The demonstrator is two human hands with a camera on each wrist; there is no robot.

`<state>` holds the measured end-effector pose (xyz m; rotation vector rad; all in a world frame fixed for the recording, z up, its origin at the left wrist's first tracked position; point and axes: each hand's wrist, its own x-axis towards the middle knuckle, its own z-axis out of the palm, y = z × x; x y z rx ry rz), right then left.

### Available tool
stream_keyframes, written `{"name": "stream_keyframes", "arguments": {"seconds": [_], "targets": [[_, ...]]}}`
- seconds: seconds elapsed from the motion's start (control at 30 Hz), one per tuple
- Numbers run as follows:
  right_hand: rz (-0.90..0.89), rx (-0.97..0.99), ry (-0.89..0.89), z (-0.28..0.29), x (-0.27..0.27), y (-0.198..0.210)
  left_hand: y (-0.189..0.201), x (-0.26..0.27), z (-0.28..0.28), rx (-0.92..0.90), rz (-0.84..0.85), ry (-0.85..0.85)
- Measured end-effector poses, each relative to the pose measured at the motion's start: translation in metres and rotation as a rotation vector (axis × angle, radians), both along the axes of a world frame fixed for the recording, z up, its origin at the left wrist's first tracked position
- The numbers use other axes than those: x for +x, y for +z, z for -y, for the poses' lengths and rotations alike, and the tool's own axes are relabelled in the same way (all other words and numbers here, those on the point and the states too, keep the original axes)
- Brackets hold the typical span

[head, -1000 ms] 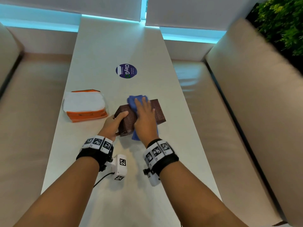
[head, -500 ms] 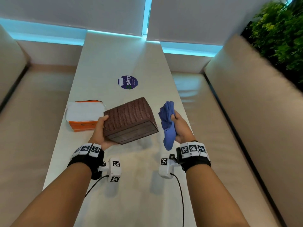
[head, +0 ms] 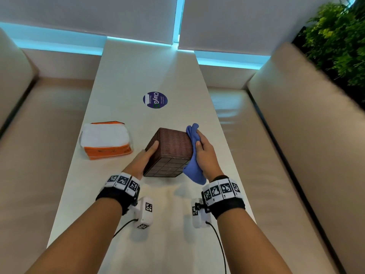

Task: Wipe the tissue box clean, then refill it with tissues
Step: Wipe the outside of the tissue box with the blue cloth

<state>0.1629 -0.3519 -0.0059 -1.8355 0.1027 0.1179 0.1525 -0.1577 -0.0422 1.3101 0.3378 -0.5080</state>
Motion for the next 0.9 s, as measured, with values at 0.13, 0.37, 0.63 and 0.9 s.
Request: {"name": "stream_keyframes", "arguments": {"seconds": [0.13, 0.37, 0.63, 0.9], "targets": [[0.167, -0.291, 0.117, -0.003, 0.001, -0.001, -0.010, 0.018, -0.006, -0.023, -0.071, -0.020], [0.234, -0.524, 0.296, -0.018, 0.000, 0.005, 0.017, 0.008, 0.000, 0.075, -0.081, -0.068], [0.088, -0.408, 0.191, -0.030, 0.015, 0.017, 0.060, -0.004, 0.008, 0.077, -0.077, 0.002], [0.246, -0.483, 0.386, -0.040, 0.012, 0.015, 0.034, 0.007, 0.007, 0.066, -0.146, 0.053]]}}
